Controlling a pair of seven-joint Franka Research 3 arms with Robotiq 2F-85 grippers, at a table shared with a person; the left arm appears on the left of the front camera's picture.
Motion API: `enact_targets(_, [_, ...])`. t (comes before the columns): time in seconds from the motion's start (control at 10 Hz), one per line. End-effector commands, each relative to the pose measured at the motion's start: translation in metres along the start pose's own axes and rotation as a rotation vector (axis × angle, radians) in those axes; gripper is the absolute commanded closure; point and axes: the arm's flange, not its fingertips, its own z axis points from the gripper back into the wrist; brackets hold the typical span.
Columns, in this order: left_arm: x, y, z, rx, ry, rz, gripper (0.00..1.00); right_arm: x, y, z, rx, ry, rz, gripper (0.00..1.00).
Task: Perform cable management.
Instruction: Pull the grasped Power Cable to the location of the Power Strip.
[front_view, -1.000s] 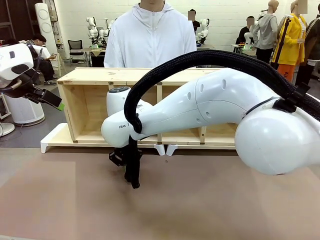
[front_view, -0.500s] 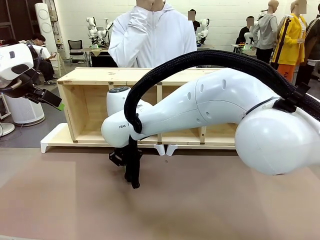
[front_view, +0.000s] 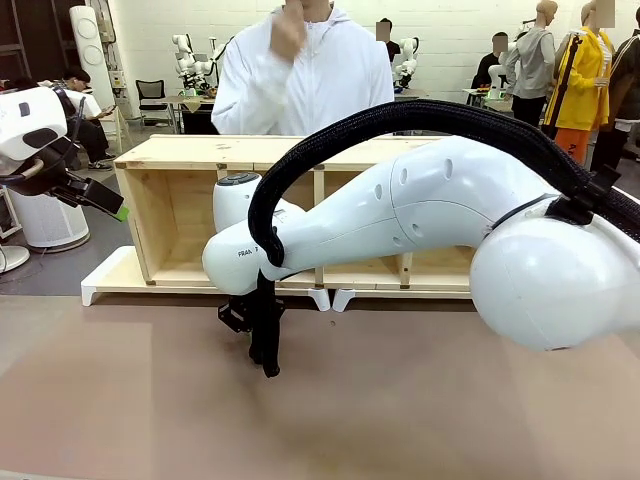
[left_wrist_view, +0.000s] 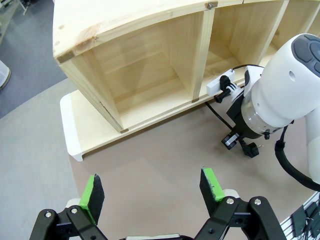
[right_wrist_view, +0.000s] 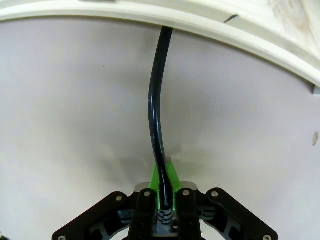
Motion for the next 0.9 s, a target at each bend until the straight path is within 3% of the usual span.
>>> enact_targets(0.0, [0.0, 0.0, -0.001, -0.002, 0.003, 0.019, 0.0, -0.017, -0.01, 0.019, -0.008, 0.052, 0.037, 0.94])
enact_targets(0.5, [0.0, 0.0, -0.001, -0.002, 0.003, 0.019, 0.0, -0.08, -0.037, 0.048, 0.011, 0.102, 0.011, 0.94])
enact_targets(0.8, [0.0, 0.0, -0.001, -0.002, 0.003, 0.019, 0.0, -0.121, -0.066, 0.058, 0.004, 0.095, -0.095, 0.94])
